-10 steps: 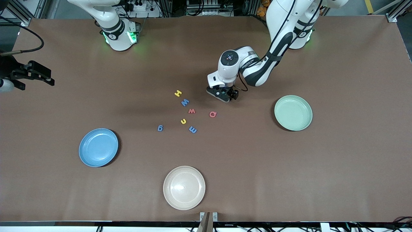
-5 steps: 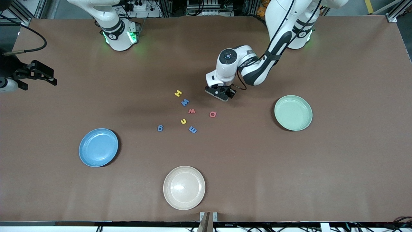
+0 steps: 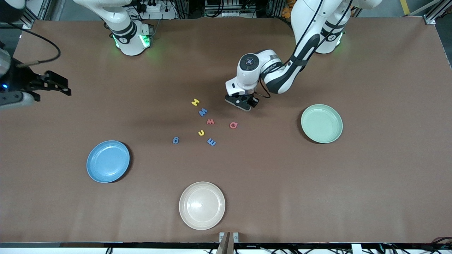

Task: Sort upper and lower case letters into plates
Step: 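Lower the left gripper and grasp the teal R, then drop the R on the green plate while the right gripper reaches letters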

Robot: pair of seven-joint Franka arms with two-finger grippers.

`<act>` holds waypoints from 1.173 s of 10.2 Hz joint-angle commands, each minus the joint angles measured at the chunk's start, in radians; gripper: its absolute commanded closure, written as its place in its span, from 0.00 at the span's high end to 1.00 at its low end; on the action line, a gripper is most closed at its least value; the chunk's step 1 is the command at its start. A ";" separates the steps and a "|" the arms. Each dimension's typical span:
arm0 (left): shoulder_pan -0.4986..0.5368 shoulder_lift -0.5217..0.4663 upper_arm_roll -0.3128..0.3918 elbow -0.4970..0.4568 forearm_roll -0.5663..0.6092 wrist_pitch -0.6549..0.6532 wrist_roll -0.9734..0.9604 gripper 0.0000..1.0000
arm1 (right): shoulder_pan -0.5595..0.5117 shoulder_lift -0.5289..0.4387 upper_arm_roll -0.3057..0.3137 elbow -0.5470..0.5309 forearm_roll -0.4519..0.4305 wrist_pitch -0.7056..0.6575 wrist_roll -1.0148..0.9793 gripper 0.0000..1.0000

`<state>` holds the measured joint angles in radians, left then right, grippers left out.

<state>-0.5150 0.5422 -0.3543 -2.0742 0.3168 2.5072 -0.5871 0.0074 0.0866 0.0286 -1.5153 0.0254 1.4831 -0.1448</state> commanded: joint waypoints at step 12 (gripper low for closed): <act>0.670 -0.212 -0.023 0.025 -0.162 -0.508 1.184 0.02 | 0.397 0.156 -0.003 -0.451 0.011 0.598 0.497 1.00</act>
<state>0.1592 0.3376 -0.3602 -1.9869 0.1737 1.9371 0.5932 0.3936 0.2527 0.0311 -1.9088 0.0266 2.0348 0.2951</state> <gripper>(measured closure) 0.718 0.000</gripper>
